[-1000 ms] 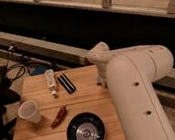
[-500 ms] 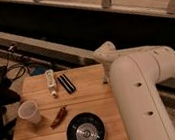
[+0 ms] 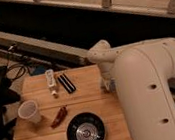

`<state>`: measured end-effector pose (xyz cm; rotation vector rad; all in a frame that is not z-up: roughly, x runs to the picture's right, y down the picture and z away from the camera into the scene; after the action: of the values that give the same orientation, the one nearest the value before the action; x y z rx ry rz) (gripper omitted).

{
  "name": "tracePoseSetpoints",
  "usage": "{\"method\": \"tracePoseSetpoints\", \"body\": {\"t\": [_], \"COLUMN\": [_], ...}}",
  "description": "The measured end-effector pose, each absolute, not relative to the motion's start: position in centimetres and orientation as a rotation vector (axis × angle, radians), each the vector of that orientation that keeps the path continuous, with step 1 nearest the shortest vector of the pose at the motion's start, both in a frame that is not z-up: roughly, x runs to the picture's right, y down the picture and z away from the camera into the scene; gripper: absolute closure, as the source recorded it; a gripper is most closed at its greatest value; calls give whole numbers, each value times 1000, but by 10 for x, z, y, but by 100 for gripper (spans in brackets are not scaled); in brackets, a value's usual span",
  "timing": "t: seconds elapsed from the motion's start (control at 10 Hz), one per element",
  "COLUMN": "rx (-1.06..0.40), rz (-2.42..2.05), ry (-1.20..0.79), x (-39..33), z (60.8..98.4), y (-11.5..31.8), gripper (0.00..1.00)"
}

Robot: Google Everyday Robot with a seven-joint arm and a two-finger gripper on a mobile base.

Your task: Wipe the white sponge on the table

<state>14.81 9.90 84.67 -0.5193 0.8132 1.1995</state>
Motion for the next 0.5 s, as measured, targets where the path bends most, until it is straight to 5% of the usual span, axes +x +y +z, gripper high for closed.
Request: {"method": "tracePoseSetpoints", "body": {"t": [0.2,0.5], "rx": [-576,-719], "rz": [1140,1083], "ry": [798,671], "x": [119,81], "z": [814,813], "y": [101,106], "gripper": [100,100]}}
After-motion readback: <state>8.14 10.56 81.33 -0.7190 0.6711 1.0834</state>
